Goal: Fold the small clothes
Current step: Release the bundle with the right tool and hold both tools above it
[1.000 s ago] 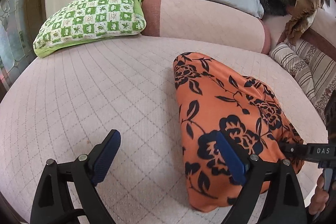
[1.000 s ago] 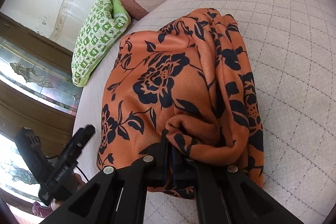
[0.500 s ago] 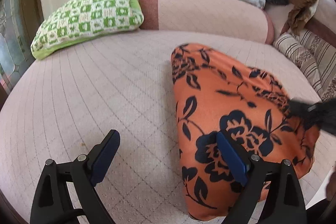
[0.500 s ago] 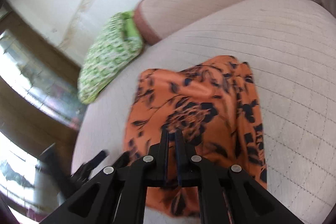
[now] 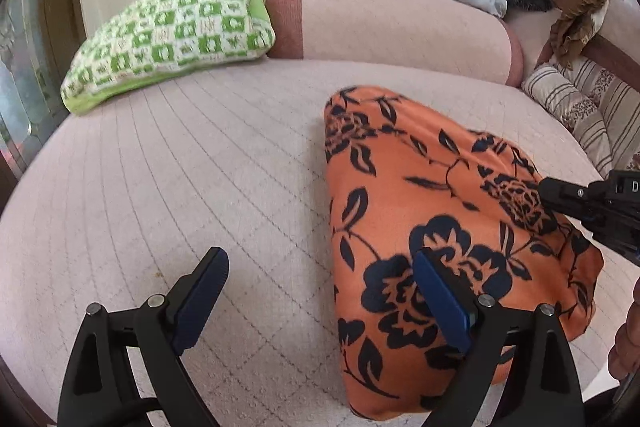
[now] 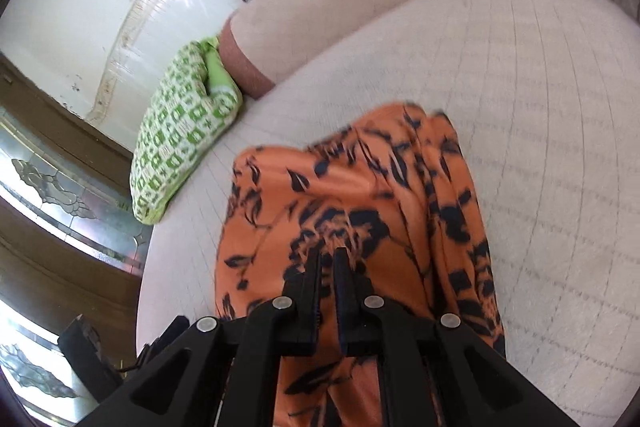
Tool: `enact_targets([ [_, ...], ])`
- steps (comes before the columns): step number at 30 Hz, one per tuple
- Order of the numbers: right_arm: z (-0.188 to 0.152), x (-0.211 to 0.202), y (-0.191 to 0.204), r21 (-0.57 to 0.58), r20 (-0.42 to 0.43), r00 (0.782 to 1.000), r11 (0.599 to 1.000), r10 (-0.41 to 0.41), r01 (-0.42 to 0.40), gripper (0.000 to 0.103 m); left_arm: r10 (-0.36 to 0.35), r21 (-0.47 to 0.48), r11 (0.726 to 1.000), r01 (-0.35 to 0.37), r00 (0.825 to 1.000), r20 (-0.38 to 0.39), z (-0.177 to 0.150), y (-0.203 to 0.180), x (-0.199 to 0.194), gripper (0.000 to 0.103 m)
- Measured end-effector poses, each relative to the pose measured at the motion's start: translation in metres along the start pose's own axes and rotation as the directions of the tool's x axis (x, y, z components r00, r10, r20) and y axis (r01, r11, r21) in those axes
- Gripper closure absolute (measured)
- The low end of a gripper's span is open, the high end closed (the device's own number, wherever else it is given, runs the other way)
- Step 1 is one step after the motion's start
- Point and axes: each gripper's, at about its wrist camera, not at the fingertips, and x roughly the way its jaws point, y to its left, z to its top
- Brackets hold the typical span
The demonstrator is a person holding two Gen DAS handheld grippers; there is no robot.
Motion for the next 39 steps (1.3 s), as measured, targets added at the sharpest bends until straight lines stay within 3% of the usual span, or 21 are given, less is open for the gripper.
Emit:
enact_targets([
  [4,0.009,0.010,0.002,-0.013,0.006,1.000,1.000,-0.022,0.022,0.095,-0.004,0.003,1.000,0.004,1.000,-0.001,0.003,-0.003,0.000,0.010],
  [8,0.011,0.036,-0.006,-0.017,-0.098,0.992,0.997,-0.081,0.080,0.095,-0.002,0.009,1.000,0.003,0.999,-0.046,0.004,-0.004,0.012,0.010],
  [17,0.011,0.032,-0.012,-0.019,-0.124,0.991,0.999,-0.049,0.047,0.095,-0.001,-0.044,0.999,-0.002,0.998,-0.068,0.008,-0.006,0.024,0.010],
  [33,0.017,-0.025,-0.034,0.049,-0.037,0.999,0.999,0.001,0.001,0.094,0.008,-0.049,0.999,-0.010,1.000,-0.025,0.014,-0.007,0.017,0.010],
  [39,0.019,-0.025,-0.042,0.095,-0.051,0.998,0.995,0.033,-0.028,0.085,0.012,-0.054,0.998,-0.013,1.000,-0.023,0.015,-0.005,0.017,0.010],
])
